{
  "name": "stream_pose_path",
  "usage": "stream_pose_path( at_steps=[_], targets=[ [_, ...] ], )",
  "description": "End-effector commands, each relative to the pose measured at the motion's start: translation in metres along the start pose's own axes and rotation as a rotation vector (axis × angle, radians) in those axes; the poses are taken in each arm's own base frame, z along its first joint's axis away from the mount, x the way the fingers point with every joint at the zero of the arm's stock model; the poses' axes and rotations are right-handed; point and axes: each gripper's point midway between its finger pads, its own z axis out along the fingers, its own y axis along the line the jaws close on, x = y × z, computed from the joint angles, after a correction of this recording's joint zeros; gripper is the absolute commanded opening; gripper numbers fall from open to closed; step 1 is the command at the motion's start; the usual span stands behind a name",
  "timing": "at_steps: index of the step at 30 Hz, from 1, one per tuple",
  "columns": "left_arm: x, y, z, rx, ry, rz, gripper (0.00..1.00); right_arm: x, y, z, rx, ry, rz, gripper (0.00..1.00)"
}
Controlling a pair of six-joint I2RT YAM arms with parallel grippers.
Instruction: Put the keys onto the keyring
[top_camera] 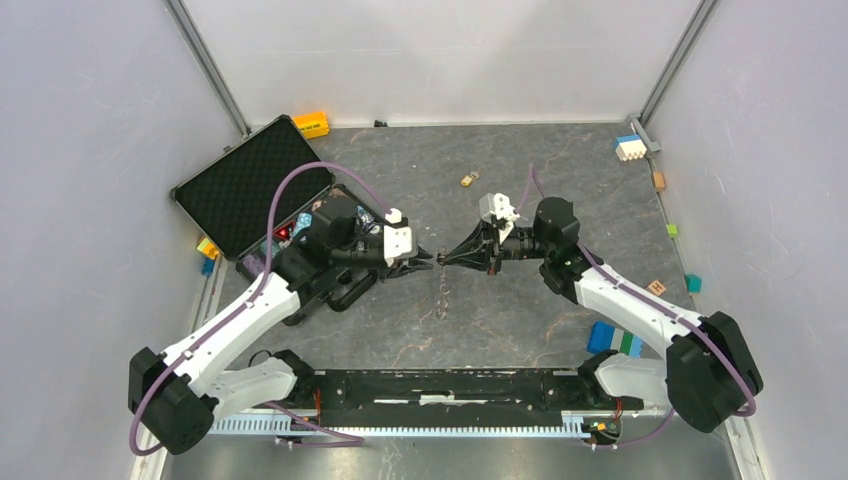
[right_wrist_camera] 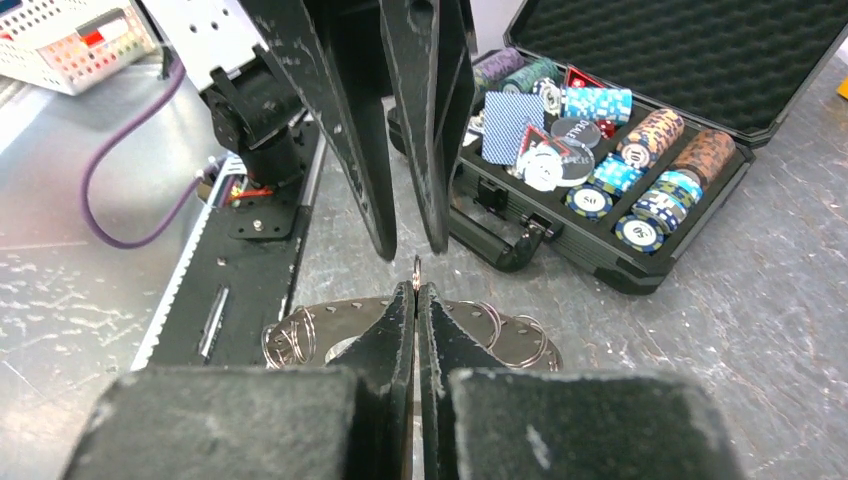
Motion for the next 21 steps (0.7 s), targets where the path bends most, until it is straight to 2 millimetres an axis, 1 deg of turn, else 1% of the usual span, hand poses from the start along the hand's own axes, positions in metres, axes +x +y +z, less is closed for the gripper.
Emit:
stream_pose_path(
  at_steps=[1, 4, 10, 12, 13, 18, 21],
  targets=[
    [-0.0252, -0.009, 0.0089, 0.103, -0.136, 0.032, 0.29, -0.0334, 0.0079, 0.0008, -0.029, -0.131, -0.025, 0.0],
    [-0.0251, -0.0108, 0.0097, 0.115, -0.143, 0.044, 0.29, -0.0345, 0.0086, 0.0003, -0.026, -0.148, -0.013, 0.0],
    [-0.0226, -0.008, 0.0147, 0.111, -0.158, 0.029, 0.27, -0.0323, 0.0092, 0.0008, -0.029, -0.155, -0.002, 0.0],
    [-0.0202, -0.0093, 0.016, 0.119, -0.154, 0.011, 0.24, -0.0318, 0.0089, 0.0009, -0.027, -0.156, -0.001, 0.0],
    [-0.0234, -0.0072, 0.0166, 0.113, -0.167, 0.023, 0.23, -0.032, 0.0092, 0.0007, -0.028, -0.156, -0.002, 0.0],
    [-0.0247, -0.0057, 0.017, 0.106, -0.172, 0.017, 0.15, -0.0289, 0.0084, 0.0004, -0.023, -0.146, -0.012, 0.0],
    [-0.0257, -0.005, 0.0173, 0.104, -0.175, 0.01, 0.13, -0.026, 0.0072, 0.0003, -0.019, -0.137, -0.015, 0.0]
  ],
)
